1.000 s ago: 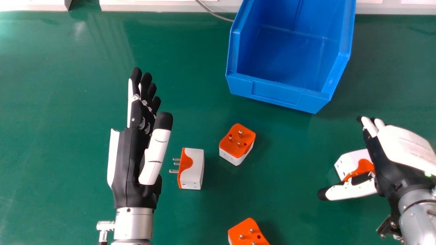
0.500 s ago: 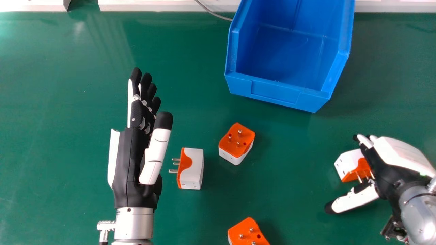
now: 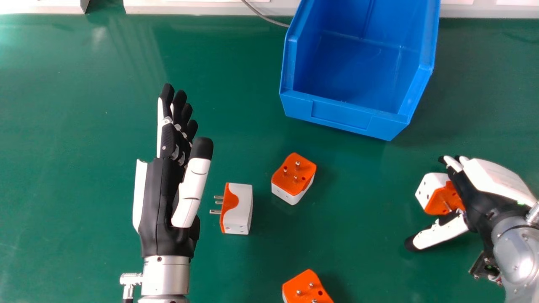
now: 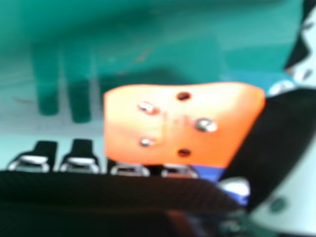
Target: Pick all objects and put in blue box
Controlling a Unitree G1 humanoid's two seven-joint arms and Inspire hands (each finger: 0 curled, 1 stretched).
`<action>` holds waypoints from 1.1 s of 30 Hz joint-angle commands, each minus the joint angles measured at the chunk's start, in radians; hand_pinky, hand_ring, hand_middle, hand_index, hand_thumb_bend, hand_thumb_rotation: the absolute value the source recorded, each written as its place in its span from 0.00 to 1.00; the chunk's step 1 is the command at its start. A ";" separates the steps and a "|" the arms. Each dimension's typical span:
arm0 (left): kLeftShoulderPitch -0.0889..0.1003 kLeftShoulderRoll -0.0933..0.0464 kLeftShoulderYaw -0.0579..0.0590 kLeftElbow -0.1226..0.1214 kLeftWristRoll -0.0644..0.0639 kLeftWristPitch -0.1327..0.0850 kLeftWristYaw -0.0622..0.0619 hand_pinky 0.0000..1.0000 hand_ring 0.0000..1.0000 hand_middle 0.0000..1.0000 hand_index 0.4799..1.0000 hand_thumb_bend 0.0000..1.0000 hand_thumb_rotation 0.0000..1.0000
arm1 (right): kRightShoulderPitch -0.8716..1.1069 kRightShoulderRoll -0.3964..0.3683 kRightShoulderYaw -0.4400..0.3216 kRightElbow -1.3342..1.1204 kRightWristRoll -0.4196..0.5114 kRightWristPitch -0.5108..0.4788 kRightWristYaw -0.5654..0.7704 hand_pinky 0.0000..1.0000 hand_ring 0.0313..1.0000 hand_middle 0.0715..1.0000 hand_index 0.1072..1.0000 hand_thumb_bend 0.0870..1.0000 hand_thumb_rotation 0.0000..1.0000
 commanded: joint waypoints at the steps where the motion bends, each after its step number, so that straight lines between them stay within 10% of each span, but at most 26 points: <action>1: -0.006 -0.020 -0.009 -0.027 0.013 -0.010 -0.002 1.00 1.00 1.00 1.00 0.75 0.77 | 0.006 -0.016 0.014 0.023 0.019 0.000 -0.002 1.00 0.99 1.00 0.94 1.00 0.28; 33: 0.002 -0.018 -0.007 -0.029 0.013 -0.011 0.000 1.00 1.00 1.00 1.00 0.75 0.76 | 0.027 -0.026 0.047 0.155 0.194 -0.292 -0.426 0.92 0.94 0.97 0.90 0.98 0.23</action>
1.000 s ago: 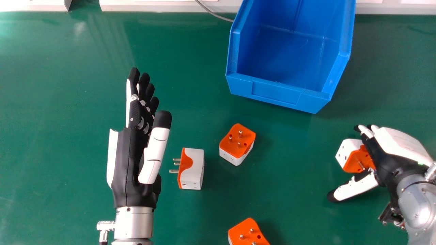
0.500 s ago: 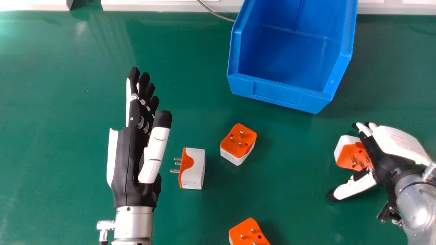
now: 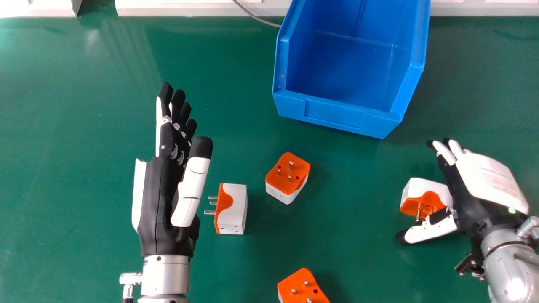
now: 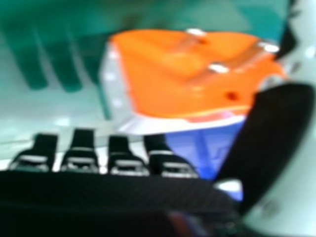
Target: Pick all objects and put in blue box
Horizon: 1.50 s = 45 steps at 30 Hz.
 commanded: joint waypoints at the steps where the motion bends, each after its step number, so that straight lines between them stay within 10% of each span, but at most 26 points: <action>1: 0.004 -0.018 -0.007 -0.026 0.013 -0.012 0.000 1.00 1.00 1.00 1.00 0.75 0.76 | -0.010 -0.003 0.012 0.001 0.009 -0.027 -0.013 0.92 0.94 0.97 0.90 0.98 0.23; 10: 0.006 -0.017 -0.006 -0.028 0.006 -0.013 -0.004 1.00 1.00 1.00 1.00 0.75 0.76 | -0.030 -0.026 0.049 -0.024 -0.004 0.071 0.115 0.83 0.87 0.92 0.87 0.96 0.18; 15: 0.004 -0.017 -0.005 -0.025 0.004 -0.017 -0.005 1.00 1.00 1.00 1.00 0.75 0.76 | -0.074 -0.040 0.081 0.009 -0.004 0.131 0.208 0.63 0.67 0.75 0.78 0.80 0.12; 45: 0.004 -0.017 -0.002 -0.026 0.011 -0.019 0.000 1.00 1.00 1.00 1.00 0.75 0.75 | -0.147 -0.098 0.137 0.137 0.000 0.188 0.226 0.38 0.44 0.54 0.70 0.62 0.04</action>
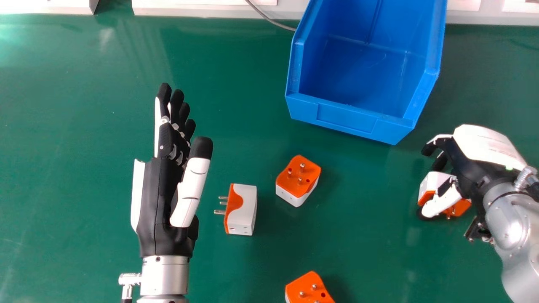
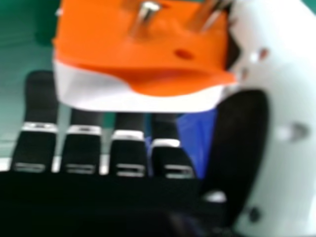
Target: Pick all objects and put in blue box
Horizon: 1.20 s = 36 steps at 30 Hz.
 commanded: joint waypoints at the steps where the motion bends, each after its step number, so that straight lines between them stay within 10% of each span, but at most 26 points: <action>1: 0.001 -0.017 -0.005 -0.024 0.011 -0.018 -0.001 1.00 1.00 1.00 1.00 0.75 0.75 | 0.078 0.004 0.022 0.034 0.013 0.010 0.027 0.38 0.44 0.54 0.70 0.62 0.04; 36: -0.023 -0.022 -0.007 -0.019 0.028 -0.015 0.010 1.00 1.00 1.00 1.00 0.75 0.75 | 0.193 0.027 -0.043 -0.160 0.020 -0.094 -0.195 0.34 0.40 0.48 0.52 0.52 0.01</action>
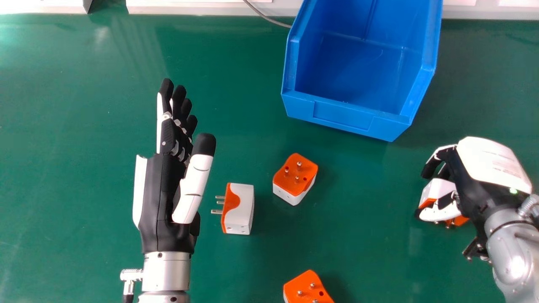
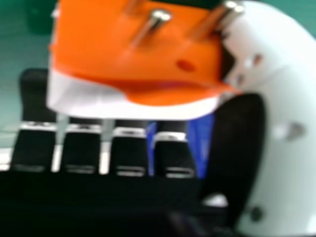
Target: Pick all objects and put in blue box
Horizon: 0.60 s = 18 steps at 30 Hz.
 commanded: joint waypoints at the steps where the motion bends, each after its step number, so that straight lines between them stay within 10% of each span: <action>1: -0.007 -0.022 -0.006 -0.022 0.016 -0.015 0.006 1.00 1.00 1.00 1.00 0.75 0.75 | 0.038 0.015 -0.015 -0.038 0.020 -0.041 -0.031 0.33 0.40 0.47 0.51 0.51 0.01; 18: -0.003 -0.018 -0.005 -0.017 0.003 -0.018 -0.005 1.00 1.00 1.00 1.00 0.75 0.75 | 0.159 0.050 -0.127 -0.260 0.053 -0.261 -0.193 0.35 0.39 0.47 0.47 0.49 0.00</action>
